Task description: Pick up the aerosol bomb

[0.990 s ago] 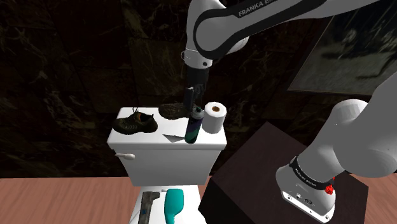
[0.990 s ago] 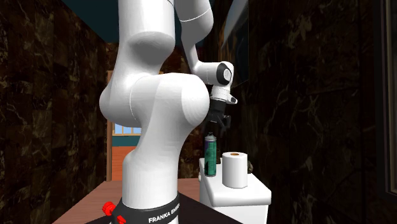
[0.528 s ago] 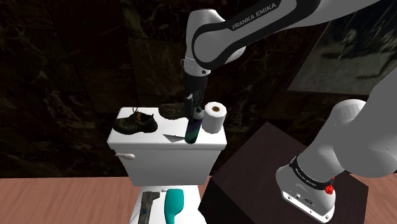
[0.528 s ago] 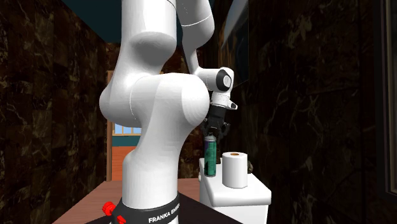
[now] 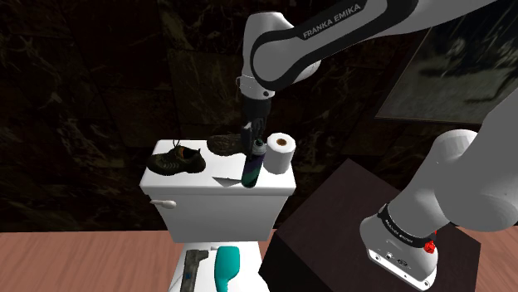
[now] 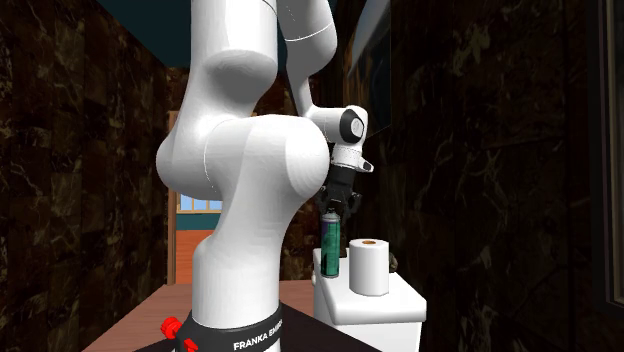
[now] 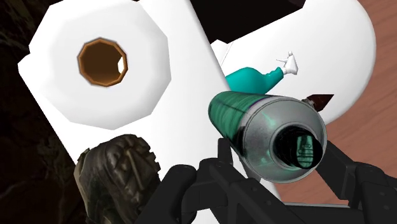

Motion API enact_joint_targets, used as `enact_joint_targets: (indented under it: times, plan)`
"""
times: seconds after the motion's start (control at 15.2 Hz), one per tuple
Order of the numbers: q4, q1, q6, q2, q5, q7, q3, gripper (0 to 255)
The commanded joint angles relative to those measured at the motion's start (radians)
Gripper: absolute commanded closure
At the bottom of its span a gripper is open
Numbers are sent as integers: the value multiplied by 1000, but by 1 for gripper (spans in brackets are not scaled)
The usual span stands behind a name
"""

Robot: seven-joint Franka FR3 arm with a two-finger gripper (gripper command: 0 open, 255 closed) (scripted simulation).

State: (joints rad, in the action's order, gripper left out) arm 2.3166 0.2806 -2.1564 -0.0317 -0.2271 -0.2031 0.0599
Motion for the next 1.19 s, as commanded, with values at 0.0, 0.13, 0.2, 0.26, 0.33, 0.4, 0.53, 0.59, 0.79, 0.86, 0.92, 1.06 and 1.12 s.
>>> enact_joint_targets:
  times: [0.0,0.13,0.2,0.26,0.33,0.4,0.53,0.59,0.79,0.86,0.92,1.06,1.12]
  plan:
    - [0,1,-4,4,-1,1,1,255]
    - [-10,0,23,-12,2,6,0,255]
    - [-16,0,36,-19,4,9,0,255]
    - [-22,0,50,-27,5,11,0,255]
    - [-29,-1,63,-34,7,14,-1,255]
    - [-35,-1,77,-41,8,16,-1,255]
    - [-49,-2,103,-55,10,21,-2,255]
    - [-56,-2,117,-61,12,23,-2,255]
    - [-79,-3,157,-79,15,31,-3,255]
    - [-87,-3,170,-84,16,33,-3,255]
    - [-95,-4,183,-90,17,35,-4,255]
    - [-104,-4,199,-96,18,38,-4,255]
    - [-104,-4,199,-95,18,38,-4,255]
